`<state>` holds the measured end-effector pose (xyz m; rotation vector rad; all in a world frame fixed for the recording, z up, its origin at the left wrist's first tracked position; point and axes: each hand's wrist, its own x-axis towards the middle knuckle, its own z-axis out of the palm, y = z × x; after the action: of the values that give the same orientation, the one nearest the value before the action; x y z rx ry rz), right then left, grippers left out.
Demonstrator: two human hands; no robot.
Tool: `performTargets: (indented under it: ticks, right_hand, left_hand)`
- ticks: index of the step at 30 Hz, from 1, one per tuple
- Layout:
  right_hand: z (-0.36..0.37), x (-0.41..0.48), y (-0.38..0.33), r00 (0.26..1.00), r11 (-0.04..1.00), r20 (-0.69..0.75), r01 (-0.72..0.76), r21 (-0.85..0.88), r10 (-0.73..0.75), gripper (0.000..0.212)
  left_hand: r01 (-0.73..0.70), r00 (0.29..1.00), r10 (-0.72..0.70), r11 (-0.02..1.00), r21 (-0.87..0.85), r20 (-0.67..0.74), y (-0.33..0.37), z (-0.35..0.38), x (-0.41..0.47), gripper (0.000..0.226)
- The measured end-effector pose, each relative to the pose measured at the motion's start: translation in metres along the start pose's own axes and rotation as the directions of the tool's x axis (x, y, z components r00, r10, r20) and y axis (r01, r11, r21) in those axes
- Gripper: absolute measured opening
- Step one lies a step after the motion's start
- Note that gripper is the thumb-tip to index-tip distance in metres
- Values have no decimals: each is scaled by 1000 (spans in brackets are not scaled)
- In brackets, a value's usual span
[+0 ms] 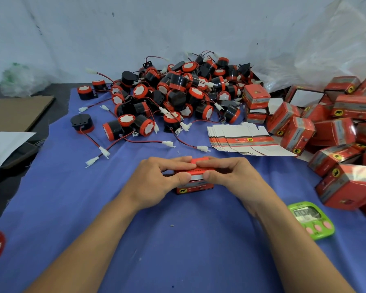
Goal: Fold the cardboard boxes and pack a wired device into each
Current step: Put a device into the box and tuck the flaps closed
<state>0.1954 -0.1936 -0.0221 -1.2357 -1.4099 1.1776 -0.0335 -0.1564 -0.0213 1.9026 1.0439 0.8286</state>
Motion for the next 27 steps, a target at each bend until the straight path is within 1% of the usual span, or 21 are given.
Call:
performTargets:
  ticks: [2,7,8,11,13,17,22,24,27]
  right_hand:
    - [0,0,-1,1000,999,4,-21,46,21,31]
    - [0,0,-3,998,995,-3,-67,68,67,37]
    - [0,1,-3,997,994,-3,-76,76,77,38]
    - [1,1,-3,995,991,-5,-100,91,101,38]
    - [1,1,-3,994,991,-8,-104,89,105,38]
    - [1,0,-4,994,991,-16,-107,76,108,38]
    - [3,0,-6,994,993,-23,-106,51,107,41]
    - [3,0,-6,994,993,-21,-110,48,111,39]
    - [2,-1,-5,993,988,-7,-114,106,115,24]
  left_hand:
    - [4,1000,-4,1000,-18,-7,0,0,0,27]
    - [-2,1000,2,1000,-4,-4,-1,1,-1,26]
    - [7,1000,-6,1000,-30,11,-1,1,-1,24]
    - [45,998,-37,990,-137,60,-1,-2,-3,29]
    - [58,996,-47,987,-150,71,-1,-2,-1,22]
    - [60,996,-52,990,-127,67,0,-1,1,33]
    - [46,998,-43,996,-74,39,0,1,-1,33]
    - [45,998,-42,996,-73,37,1,2,-2,34]
    - [37,999,-38,995,-93,-10,0,7,-3,32]
